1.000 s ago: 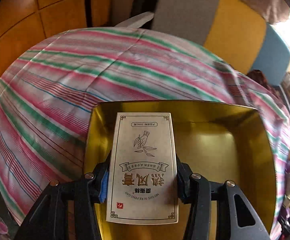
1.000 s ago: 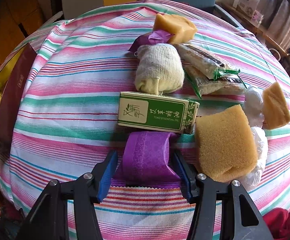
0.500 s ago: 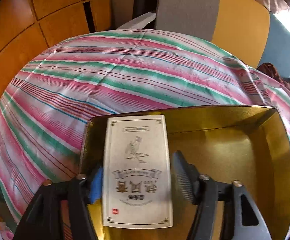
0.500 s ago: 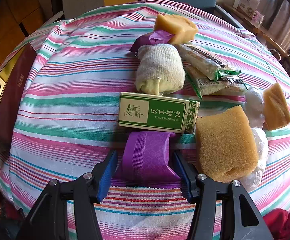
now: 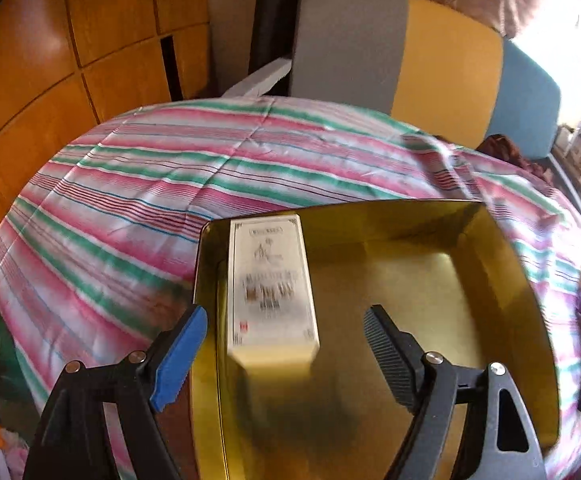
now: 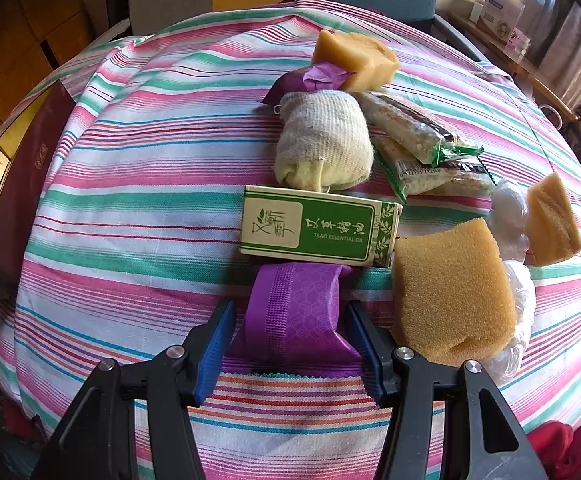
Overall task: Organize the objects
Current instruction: 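Lower the white box into the gold tray and open the left tool, then carry the purple packet to the gold tray and release it with the right tool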
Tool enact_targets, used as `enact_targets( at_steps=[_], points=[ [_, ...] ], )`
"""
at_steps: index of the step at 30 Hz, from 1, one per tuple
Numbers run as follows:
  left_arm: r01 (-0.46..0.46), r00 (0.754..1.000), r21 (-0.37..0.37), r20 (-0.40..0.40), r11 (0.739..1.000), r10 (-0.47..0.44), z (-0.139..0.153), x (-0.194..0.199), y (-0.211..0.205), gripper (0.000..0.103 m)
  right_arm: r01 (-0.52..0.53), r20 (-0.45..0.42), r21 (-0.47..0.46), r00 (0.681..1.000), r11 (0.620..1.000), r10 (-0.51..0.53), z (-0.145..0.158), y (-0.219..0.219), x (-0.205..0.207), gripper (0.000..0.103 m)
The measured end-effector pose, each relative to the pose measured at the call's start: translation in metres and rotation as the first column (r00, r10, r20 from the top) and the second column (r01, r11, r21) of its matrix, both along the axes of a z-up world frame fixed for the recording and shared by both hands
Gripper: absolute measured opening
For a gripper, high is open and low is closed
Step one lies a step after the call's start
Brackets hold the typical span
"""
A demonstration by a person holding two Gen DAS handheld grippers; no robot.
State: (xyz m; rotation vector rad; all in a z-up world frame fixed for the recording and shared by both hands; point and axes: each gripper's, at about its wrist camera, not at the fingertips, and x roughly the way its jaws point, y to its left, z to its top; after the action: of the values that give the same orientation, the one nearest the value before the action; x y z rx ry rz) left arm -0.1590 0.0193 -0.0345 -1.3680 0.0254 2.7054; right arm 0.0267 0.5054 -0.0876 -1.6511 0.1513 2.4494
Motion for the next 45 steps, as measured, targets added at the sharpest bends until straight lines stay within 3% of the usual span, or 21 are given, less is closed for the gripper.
enact_targets(
  at_steps=[4,8,11,14,17,21,26,31,37,42,45],
  points=[
    [0.028,0.998,0.078,-0.064,0.997,-0.023,0.023,0.042,-0.011,0.082,-0.003,-0.002,0.01,1.0,1.0,0.003,0.002,-0.002,0.0,0.057],
    [0.033,0.995,0.112,-0.102,0.993,-0.022,0.033,0.073,-0.028,0.082,-0.018,-0.019,-0.019,1.0,1.0,0.018,0.009,-0.009,0.005,0.057],
    [0.005,0.994,0.105,-0.11,0.994,0.007,0.032,0.088,-0.048,0.082,-0.047,-0.076,-0.097,0.996,0.994,0.04,0.028,-0.027,0.016,0.057],
    [-0.042,0.993,0.114,-0.101,0.993,0.054,0.028,0.094,-0.068,0.082,-0.136,-0.16,-0.117,0.98,0.984,0.117,0.056,-0.068,0.012,0.057],
    [-0.083,0.991,0.148,-0.096,0.985,0.098,0.025,0.098,-0.089,0.082,-0.282,-0.243,-0.124,0.938,0.951,0.246,0.086,-0.127,-0.006,0.057],
    [-0.097,0.989,0.175,-0.091,0.98,0.115,0.019,0.104,-0.107,0.082,-0.489,-0.274,-0.128,0.854,0.863,0.443,0.097,-0.229,-0.044,0.057],
    [-0.12,0.989,0.194,-0.063,0.974,0.135,0.01,0.105,-0.122,0.082,-0.609,-0.239,-0.168,0.788,0.775,0.568,0.072,-0.334,-0.089,0.057],
    [-0.131,0.989,0.225,-0.041,0.966,0.144,0.005,0.103,-0.133,0.081,-0.667,-0.148,-0.111,0.744,0.737,0.652,0.039,-0.409,-0.112,0.057],
    [-0.133,0.989,0.234,-0.025,0.963,0.142,0.0,0.101,-0.135,0.081,-0.649,-0.144,-0.09,0.759,0.755,0.635,0.024,-0.435,-0.144,0.058],
    [-0.133,0.989,0.207,-0.034,0.969,0.143,0.0,0.102,-0.132,0.081,-0.639,-0.173,-0.122,0.767,0.759,0.618,0.027,-0.431,-0.144,0.08],
    [-0.123,0.99,0.192,-0.044,0.974,0.134,0.003,0.102,-0.127,0.081,-0.625,-0.204,-0.13,0.777,0.77,0.596,0.036,-0.419,-0.133,0.084]
  ],
)
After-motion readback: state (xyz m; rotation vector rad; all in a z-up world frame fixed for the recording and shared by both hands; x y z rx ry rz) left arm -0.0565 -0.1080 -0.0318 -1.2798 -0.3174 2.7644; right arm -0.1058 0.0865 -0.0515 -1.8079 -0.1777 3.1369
